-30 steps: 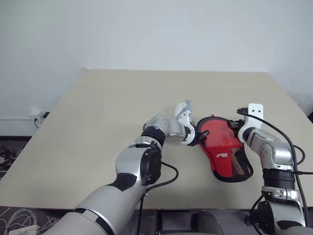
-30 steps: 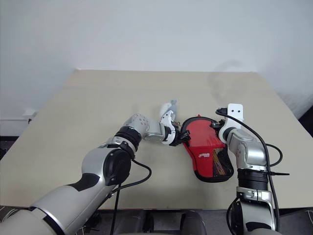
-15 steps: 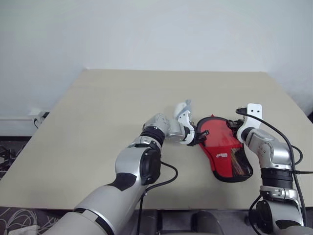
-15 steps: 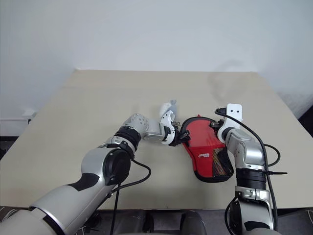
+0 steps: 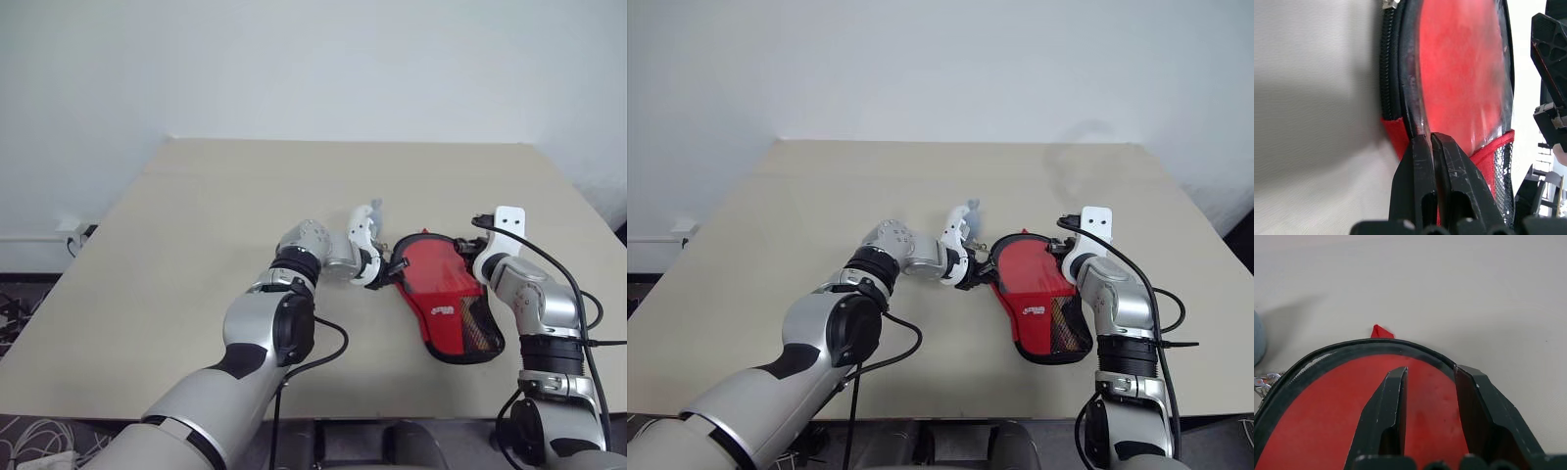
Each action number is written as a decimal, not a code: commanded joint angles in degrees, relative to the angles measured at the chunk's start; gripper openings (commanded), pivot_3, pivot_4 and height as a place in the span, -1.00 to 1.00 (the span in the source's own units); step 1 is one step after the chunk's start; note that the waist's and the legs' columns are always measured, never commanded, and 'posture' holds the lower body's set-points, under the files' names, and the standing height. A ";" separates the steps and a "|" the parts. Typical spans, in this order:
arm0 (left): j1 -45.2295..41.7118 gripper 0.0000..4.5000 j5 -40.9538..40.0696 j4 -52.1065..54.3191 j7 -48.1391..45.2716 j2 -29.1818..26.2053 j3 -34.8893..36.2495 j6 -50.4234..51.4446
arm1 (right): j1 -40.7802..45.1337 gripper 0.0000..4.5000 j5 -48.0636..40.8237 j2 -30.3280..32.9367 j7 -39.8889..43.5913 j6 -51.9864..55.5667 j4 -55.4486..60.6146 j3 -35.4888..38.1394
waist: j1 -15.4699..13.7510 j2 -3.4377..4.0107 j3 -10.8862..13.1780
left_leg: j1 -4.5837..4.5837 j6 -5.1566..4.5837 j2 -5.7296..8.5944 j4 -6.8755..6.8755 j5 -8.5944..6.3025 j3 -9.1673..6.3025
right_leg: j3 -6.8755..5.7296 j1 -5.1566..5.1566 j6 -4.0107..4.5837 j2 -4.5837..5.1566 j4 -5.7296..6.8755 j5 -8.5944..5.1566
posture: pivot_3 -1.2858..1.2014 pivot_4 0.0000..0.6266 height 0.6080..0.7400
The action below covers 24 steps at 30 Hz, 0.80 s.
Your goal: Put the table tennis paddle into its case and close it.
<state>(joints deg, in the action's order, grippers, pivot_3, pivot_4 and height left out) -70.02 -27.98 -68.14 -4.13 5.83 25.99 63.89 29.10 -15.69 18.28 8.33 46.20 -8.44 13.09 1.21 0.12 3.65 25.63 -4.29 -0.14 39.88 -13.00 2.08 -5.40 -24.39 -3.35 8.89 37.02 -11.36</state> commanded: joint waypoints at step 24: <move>-0.86 0.64 -0.41 2.09 2.18 0.85 -0.03 1.58 | 1.13 -0.29 0.03 -0.66 -1.14 -2.32 0.12 0.77 | -0.04 0.01 -0.01 | -0.01 -0.03 0.01 0.05 0.02 -0.02 | 0.03 0.04 0.02 0.00 0.01 0.02 | 0.03 -1.00 0.21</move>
<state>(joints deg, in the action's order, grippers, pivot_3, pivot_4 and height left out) -69.15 -27.91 -65.37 -4.02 6.50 25.28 65.03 29.12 -15.60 17.20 7.57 44.64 -9.66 12.76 1.17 0.13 3.64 25.63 -4.32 -0.13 39.94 -12.98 2.06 -5.38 -24.36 -3.33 8.89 37.03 -11.34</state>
